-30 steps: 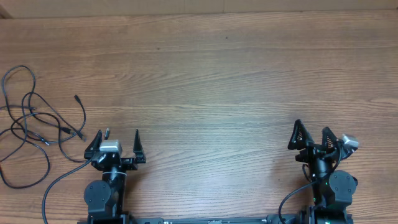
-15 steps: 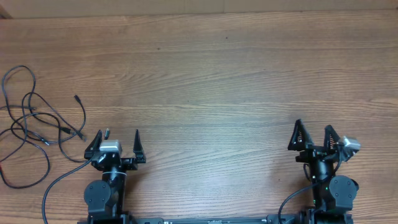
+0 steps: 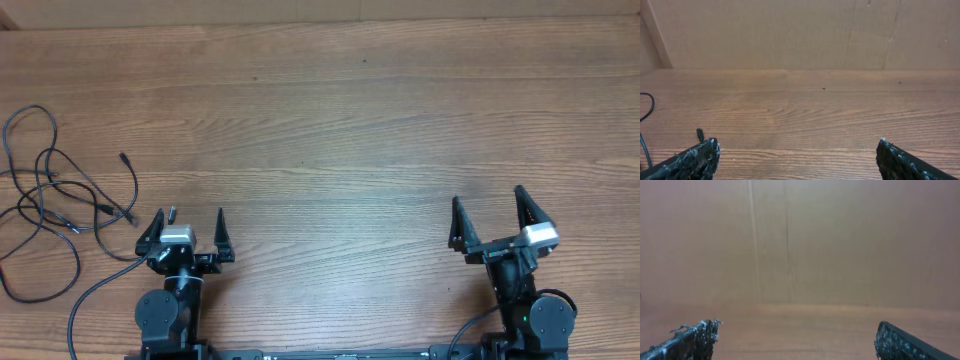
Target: Untangle cables
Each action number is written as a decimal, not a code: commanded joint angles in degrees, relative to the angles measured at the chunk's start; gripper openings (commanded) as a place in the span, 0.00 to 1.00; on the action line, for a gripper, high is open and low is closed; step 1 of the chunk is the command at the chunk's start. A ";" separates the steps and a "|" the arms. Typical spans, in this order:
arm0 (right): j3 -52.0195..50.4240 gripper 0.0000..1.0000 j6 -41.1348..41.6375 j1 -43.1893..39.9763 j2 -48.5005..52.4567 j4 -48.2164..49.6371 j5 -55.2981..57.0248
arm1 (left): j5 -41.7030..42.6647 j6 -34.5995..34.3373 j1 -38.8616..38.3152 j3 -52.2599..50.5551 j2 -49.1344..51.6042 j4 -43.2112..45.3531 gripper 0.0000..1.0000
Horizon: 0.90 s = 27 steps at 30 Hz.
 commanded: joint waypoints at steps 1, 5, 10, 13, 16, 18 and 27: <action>-0.61 1.00 -3.65 0.39 -0.59 -5.40 -1.36 | -0.44 -0.92 0.20 -0.24 -0.61 -0.13 1.00; -0.61 1.00 -4.96 0.39 -0.57 -9.79 -1.33 | -0.44 -0.92 0.20 -0.24 -0.61 -0.13 1.00; -0.61 1.00 -5.16 0.39 -0.57 -10.01 -0.68 | -0.44 -0.92 0.20 -0.24 -0.61 -0.13 1.00; -0.59 1.00 -5.14 0.39 -0.57 -10.16 0.66 | -0.44 -0.94 0.20 -0.24 -0.61 -0.13 1.00; -0.59 1.00 -4.46 0.39 -0.57 -10.23 0.59 | -0.44 -0.94 0.20 -0.24 -0.61 -0.13 1.00; -0.59 1.00 -4.50 0.39 -0.57 -10.03 0.61 | -0.44 -0.94 0.20 -0.24 -0.61 -0.13 1.00; -0.59 1.00 -4.50 0.39 -0.55 -10.03 0.59 | -0.44 -0.94 0.20 -0.24 -0.61 -0.13 0.99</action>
